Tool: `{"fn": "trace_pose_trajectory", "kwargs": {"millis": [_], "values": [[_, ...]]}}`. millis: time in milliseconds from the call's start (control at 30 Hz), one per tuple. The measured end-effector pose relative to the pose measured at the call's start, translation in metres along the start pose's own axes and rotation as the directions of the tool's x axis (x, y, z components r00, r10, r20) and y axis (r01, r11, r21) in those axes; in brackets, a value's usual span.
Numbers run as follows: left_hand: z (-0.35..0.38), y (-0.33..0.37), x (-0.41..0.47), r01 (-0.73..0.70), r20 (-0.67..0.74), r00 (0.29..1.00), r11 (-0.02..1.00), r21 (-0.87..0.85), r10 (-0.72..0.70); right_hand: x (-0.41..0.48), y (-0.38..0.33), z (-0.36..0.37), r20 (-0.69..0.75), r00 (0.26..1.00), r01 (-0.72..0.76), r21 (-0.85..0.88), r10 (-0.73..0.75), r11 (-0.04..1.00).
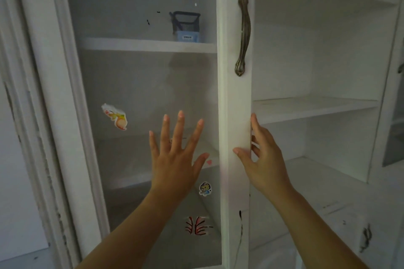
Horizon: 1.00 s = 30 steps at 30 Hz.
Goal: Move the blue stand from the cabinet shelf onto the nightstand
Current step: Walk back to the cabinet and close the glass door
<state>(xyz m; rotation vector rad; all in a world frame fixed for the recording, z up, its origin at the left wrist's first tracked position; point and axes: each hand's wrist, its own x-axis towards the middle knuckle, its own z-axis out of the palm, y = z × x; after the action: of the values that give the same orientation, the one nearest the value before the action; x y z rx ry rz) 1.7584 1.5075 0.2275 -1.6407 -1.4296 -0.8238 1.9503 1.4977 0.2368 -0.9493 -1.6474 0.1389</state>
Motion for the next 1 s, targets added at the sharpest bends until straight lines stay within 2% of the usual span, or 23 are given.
{"fn": "trace_pose_trajectory", "kwargs": {"millis": [67,200,400,567,767,1000], "values": [[0.004,-0.003,0.000,-0.014,-0.006,1.000,1.000,-0.006,0.013,0.001,0.003,0.003,-0.018,1.000,0.004,-0.028,-0.004,1.000],[0.011,-0.006,0.001,-0.018,-0.008,1.000,1.000,-0.002,0.018,0.005,0.006,0.011,-0.025,0.999,0.027,-0.220,-0.033,0.975],[0.020,-0.012,0.003,-0.042,-0.019,0.999,0.999,0.003,0.042,0.009,0.009,0.028,-0.030,0.994,0.091,-0.299,-0.104,0.950],[0.027,-0.016,0.004,-0.048,-0.041,0.998,0.999,-0.003,0.048,0.010,0.020,0.039,-0.004,0.975,0.200,-0.421,-0.222,0.885],[0.037,-0.018,0.009,-0.042,-0.030,0.999,0.999,0.028,0.043,0.020,0.031,0.050,0.055,0.969,0.236,-0.485,-0.240,0.842],[0.043,-0.019,0.014,-0.022,-0.006,1.000,0.996,0.087,0.022,0.036,0.048,0.057,0.113,0.954,0.298,-0.432,-0.277,0.851]]}}
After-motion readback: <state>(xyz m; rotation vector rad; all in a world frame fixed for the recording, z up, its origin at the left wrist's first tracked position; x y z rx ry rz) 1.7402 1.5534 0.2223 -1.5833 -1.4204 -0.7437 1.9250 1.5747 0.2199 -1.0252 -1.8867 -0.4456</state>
